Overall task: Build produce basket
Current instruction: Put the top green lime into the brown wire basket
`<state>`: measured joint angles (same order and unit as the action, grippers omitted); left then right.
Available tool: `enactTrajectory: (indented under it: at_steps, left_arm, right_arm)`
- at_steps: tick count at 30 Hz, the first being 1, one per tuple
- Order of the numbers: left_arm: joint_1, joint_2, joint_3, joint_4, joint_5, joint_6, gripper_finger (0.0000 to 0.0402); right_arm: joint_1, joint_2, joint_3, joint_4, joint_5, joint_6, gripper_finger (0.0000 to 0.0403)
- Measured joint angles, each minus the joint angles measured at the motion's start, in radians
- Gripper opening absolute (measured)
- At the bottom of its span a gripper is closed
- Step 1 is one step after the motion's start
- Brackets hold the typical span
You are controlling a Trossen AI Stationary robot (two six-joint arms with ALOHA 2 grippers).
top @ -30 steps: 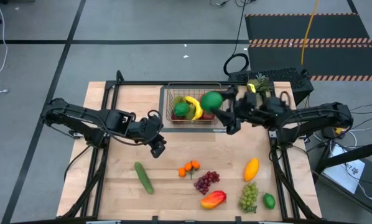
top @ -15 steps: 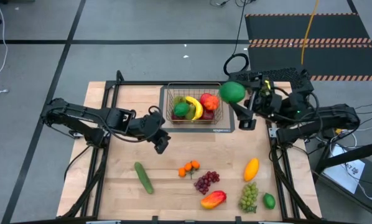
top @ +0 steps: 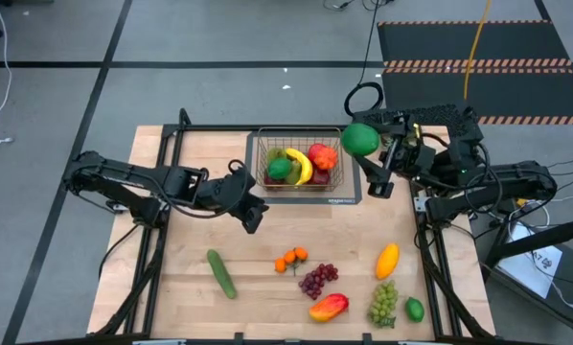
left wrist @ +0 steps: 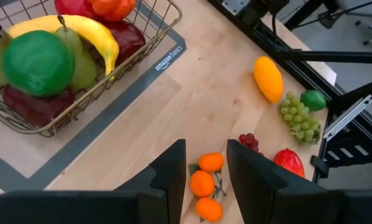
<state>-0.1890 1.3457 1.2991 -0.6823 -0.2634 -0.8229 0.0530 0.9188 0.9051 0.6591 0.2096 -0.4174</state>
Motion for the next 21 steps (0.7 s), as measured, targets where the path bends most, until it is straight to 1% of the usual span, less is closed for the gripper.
enactTrajectory:
  at_steps: [5,13,21]
  left_arm:
    - [0.000,0.000,0.000,0.000,0.000,-0.003,0.0118]
    - [0.000,0.000,0.000,0.000,0.000,-0.051,0.0118]
    - [0.000,0.000,0.000,0.005,0.000,-0.053,0.0118]
  right_arm:
    - [0.000,-0.006,0.000,0.001,0.000,0.099,0.0309]
    - [0.000,-0.018,0.000,0.003,0.002,0.403,0.0309]
    - [0.000,-0.018,0.000,0.000,0.003,0.672,0.0309]
